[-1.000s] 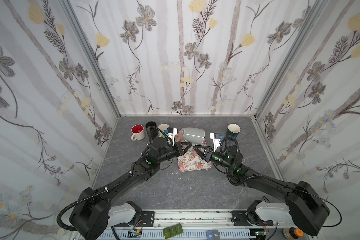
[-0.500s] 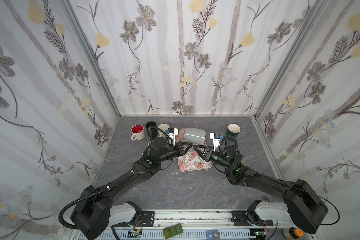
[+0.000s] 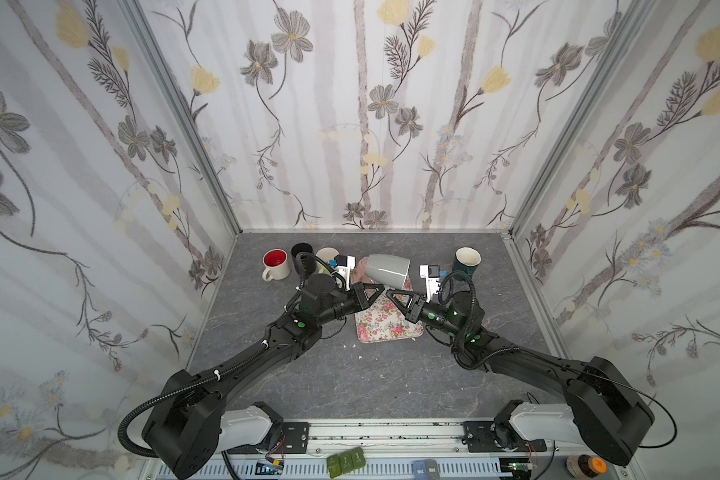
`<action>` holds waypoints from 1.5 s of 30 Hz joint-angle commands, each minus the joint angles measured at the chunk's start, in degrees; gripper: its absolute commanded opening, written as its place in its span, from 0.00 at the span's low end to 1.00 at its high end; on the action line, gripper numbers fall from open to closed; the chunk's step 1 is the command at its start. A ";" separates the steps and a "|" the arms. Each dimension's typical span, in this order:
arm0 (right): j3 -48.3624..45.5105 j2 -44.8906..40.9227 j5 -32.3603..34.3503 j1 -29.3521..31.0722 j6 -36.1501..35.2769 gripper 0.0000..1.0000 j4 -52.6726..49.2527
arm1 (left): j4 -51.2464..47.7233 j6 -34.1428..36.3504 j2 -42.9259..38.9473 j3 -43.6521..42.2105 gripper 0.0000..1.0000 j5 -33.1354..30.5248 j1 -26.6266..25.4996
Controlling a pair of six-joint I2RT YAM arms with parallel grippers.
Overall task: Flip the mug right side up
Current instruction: 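Close the right gripper on the grey mug's handle, then open the left gripper and draw back while the right gripper carries the mug away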
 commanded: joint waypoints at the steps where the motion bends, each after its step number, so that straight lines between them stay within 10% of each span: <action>1: 0.84 0.40 -1.47 0.16 0.64 0.00 4.00 | 0.88 3.18 0.04 -0.05 0.00 0.89 -0.15; 9: 0.78 0.67 -0.57 0.18 0.99 0.00 3.47 | 0.01 2.96 -0.36 -0.31 0.00 -0.41 -0.12; 12: 0.43 0.09 1.12 0.17 0.92 0.00 2.68 | -1.72 2.95 -1.07 -0.50 0.38 -2.43 -0.15; 18: -0.59 -3.57 11.92 0.15 -0.53 0.00 -5.88 | -4.44 3.54 -3.96 -1.91 0.80 -6.81 -0.16; 33: -4.51 -16.33 27.52 -1.88 -5.94 0.00 -24.72 | -11.63 10.92 -7.01 -4.90 0.99 -14.78 0.02; 45: -4.84 -29.56 20.59 -11.01 -10.25 0.00 -43.02 | -7.74 18.62 -4.62 -9.27 1.00 -19.98 0.19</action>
